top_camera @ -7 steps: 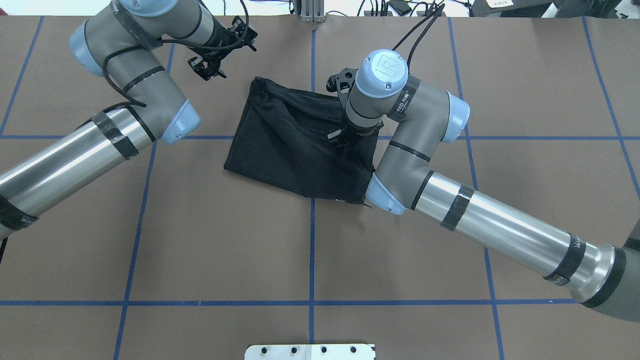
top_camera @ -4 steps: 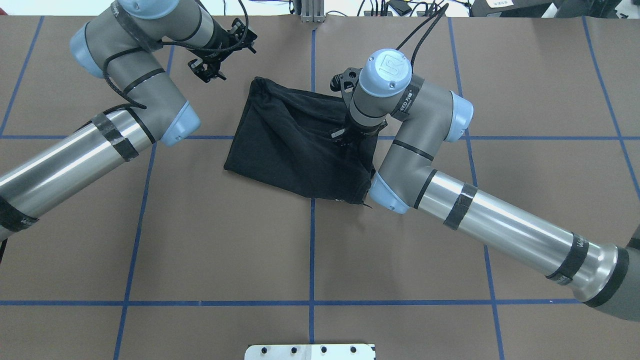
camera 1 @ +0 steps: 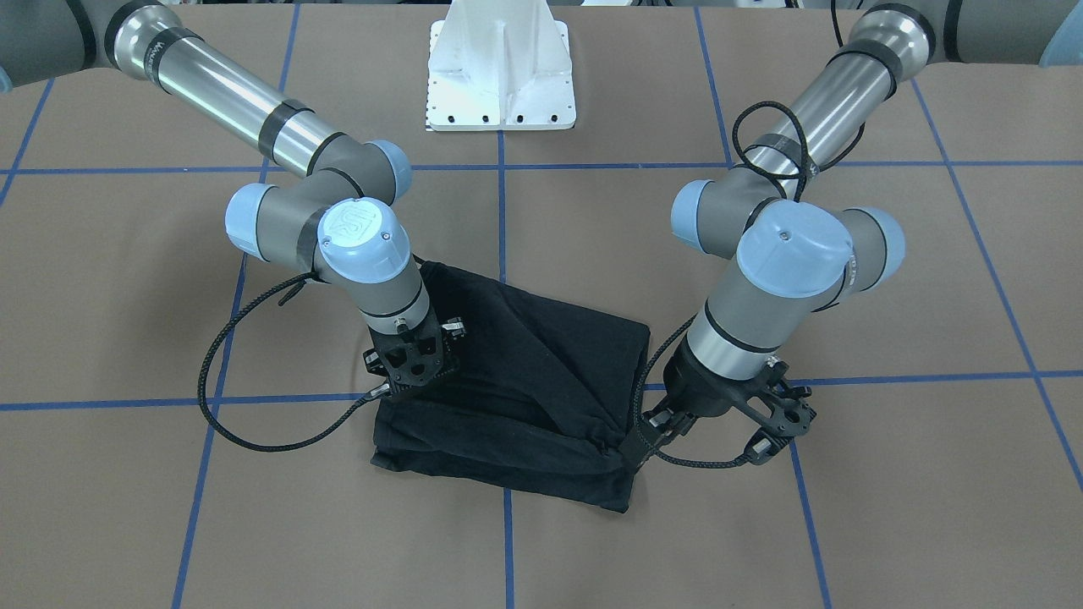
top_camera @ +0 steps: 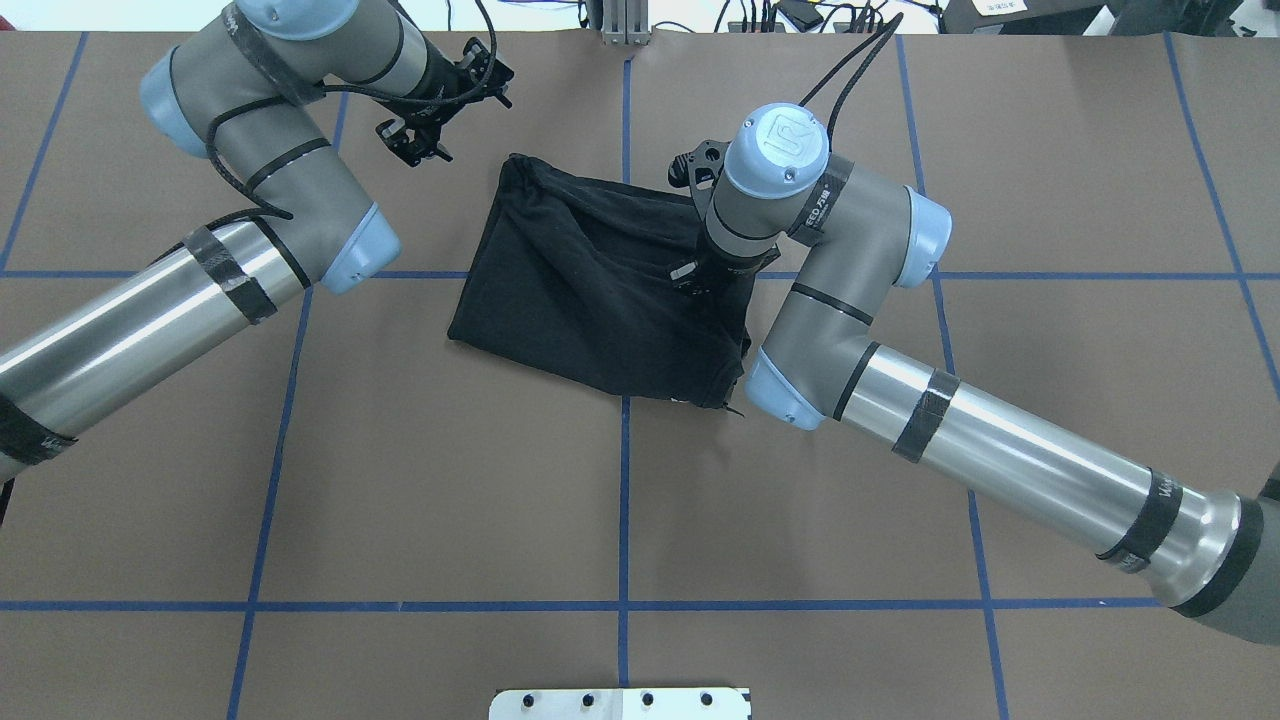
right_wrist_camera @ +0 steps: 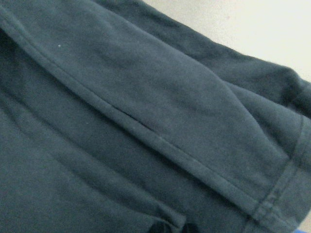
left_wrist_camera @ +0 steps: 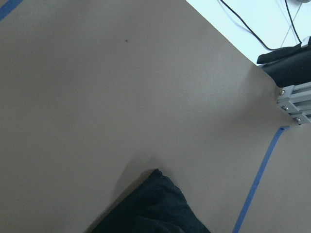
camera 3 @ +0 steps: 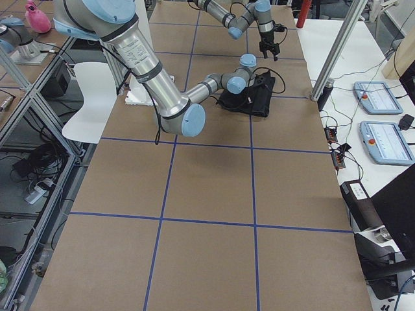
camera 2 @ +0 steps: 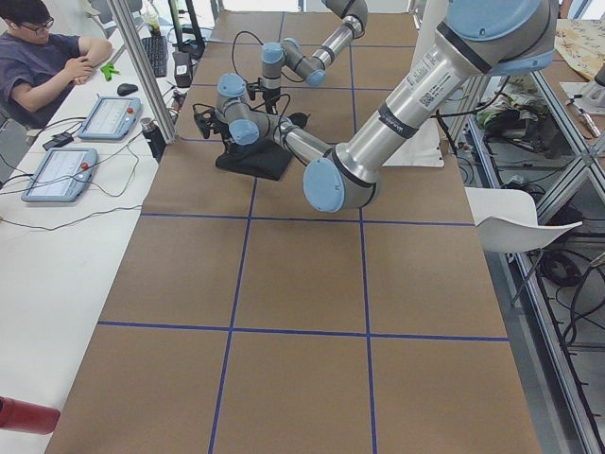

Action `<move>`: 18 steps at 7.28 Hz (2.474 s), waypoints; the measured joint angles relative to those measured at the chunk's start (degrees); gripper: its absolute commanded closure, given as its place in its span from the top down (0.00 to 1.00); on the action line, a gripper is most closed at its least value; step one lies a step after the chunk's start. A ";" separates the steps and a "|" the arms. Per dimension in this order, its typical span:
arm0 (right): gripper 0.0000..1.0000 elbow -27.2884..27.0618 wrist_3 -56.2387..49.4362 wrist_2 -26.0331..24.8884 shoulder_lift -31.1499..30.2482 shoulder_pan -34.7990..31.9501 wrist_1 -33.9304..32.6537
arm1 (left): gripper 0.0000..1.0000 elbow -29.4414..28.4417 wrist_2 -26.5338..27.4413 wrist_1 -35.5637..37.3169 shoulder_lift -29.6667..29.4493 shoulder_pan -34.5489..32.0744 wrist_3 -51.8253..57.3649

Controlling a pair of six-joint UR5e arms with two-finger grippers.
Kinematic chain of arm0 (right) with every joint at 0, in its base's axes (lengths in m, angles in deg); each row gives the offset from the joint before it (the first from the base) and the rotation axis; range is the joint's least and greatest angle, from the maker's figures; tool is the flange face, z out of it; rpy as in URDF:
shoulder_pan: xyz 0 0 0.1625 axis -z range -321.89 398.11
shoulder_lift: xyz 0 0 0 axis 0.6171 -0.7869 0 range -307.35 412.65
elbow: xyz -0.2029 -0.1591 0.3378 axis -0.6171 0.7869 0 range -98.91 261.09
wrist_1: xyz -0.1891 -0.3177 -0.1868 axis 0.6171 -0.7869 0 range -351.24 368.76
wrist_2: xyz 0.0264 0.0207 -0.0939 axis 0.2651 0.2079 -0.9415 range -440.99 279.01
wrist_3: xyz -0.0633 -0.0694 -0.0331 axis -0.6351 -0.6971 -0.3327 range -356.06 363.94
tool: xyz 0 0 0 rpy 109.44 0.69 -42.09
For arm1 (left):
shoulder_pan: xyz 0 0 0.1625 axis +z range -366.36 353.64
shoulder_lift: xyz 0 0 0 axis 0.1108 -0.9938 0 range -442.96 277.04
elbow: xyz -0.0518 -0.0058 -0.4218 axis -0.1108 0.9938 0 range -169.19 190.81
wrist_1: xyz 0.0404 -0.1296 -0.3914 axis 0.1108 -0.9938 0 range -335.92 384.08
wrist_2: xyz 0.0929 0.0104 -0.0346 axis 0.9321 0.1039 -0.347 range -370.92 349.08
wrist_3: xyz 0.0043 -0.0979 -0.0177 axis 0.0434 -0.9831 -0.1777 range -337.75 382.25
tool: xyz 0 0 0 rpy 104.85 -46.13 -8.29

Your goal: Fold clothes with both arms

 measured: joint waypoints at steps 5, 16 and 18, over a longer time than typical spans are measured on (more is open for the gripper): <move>0.00 -2.08 -0.26 1.41 0.09 -2.23 -0.17 | 0.99 -0.02 0.07 -0.01 0.03 -0.07 0.02; 1.00 1.79 0.46 3.53 0.50 -8.63 0.30 | 0.99 -0.01 -0.09 0.01 -0.09 -0.25 0.08; 1.00 2.46 1.25 3.61 1.23 -9.18 0.30 | 0.99 -0.04 0.05 -0.09 -0.16 -0.13 0.14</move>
